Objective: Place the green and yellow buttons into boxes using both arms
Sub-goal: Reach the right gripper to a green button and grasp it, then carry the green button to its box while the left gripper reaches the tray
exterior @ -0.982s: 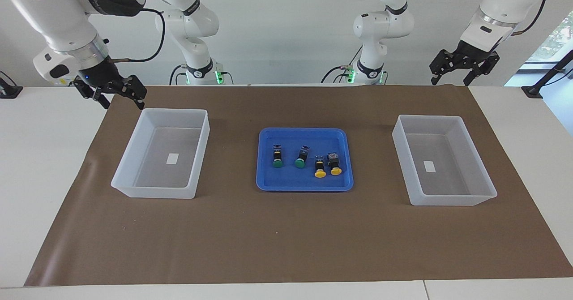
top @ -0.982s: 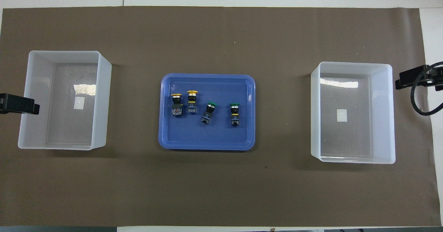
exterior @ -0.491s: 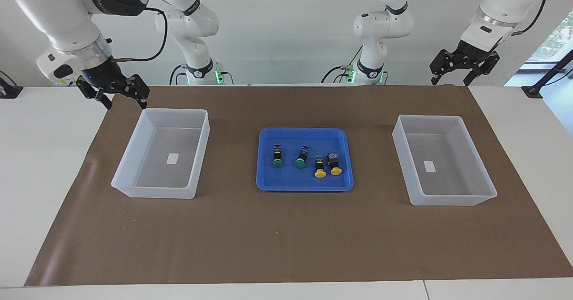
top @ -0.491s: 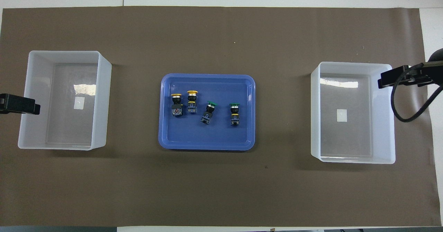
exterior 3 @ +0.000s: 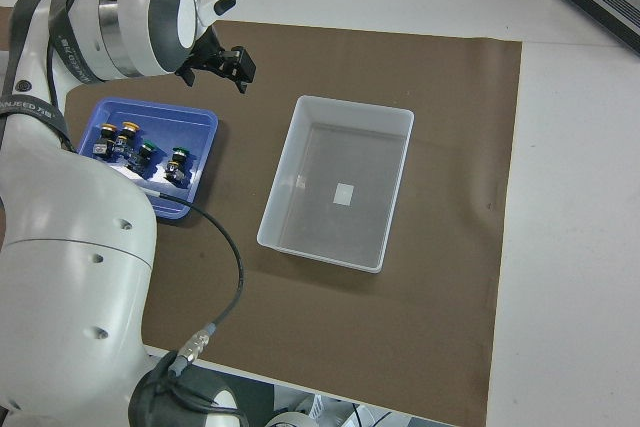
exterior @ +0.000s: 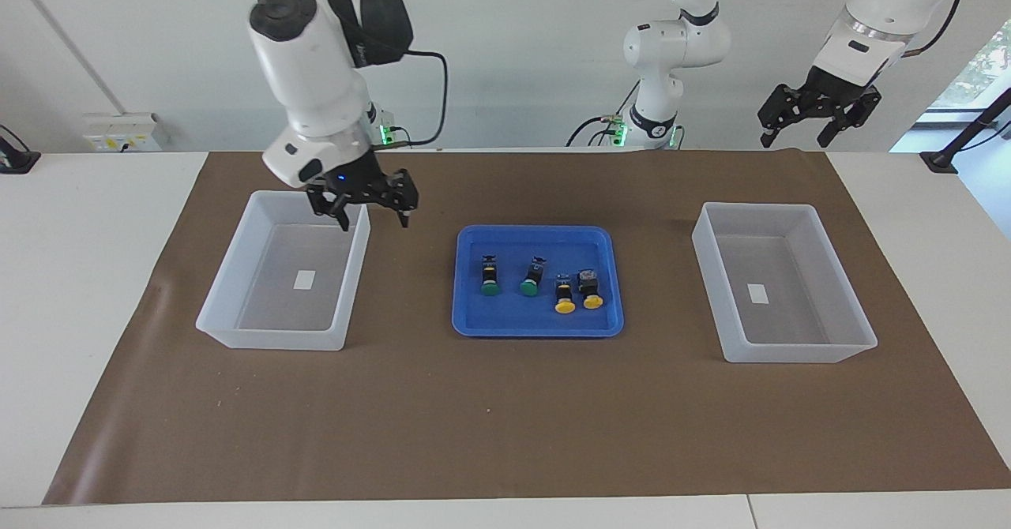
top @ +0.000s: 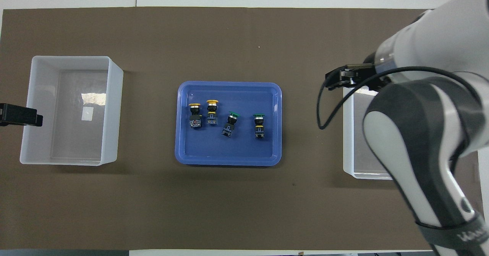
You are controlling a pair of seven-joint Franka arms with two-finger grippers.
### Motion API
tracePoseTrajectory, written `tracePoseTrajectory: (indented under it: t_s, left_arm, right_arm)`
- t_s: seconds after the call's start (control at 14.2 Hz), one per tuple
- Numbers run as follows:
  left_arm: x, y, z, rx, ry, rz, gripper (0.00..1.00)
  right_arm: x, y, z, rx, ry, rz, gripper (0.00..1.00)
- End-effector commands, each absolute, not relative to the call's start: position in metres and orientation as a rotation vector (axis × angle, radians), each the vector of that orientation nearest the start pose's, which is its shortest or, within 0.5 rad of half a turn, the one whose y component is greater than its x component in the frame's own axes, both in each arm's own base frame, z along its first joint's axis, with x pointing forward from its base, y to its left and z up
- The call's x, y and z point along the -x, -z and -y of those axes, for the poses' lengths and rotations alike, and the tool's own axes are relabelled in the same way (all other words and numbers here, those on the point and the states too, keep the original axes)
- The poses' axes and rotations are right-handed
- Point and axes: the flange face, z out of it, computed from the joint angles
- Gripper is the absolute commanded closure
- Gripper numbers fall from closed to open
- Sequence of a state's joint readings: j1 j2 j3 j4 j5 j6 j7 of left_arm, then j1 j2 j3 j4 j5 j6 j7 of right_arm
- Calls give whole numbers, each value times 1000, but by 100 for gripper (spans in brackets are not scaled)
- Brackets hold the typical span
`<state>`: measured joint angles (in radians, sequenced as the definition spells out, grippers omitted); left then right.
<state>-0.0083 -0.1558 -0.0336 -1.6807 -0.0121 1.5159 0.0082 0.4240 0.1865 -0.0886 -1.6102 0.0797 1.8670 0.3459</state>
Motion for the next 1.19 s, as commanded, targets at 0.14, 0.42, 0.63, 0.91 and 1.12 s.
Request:
tracePoseTrajectory:
  t_s: [0.14, 0.42, 0.63, 0.91, 1.12]
  left_arm:
    - [-490, -653, 27, 3156, -28, -54, 0]
    - [-490, -648, 29, 3156, -9, -42, 0]
    - [-497, -621, 60, 3154, 12, -89, 0]
    - [-514, -569, 108, 3183, 35, -67, 0]
    - [-518, -555, 110, 3208, 21, -68, 0]
  right_arm:
    - [-579, -432, -289, 3044, 109, -70, 0]
    - [-568, -359, -331, 3081, 69, -42, 0]
    - [-539, -329, -346, 3089, 53, 18, 9]
    - [-529, -318, -345, 3098, 31, 23, 11]
    - [-525, -309, -341, 3099, 34, 22, 28]
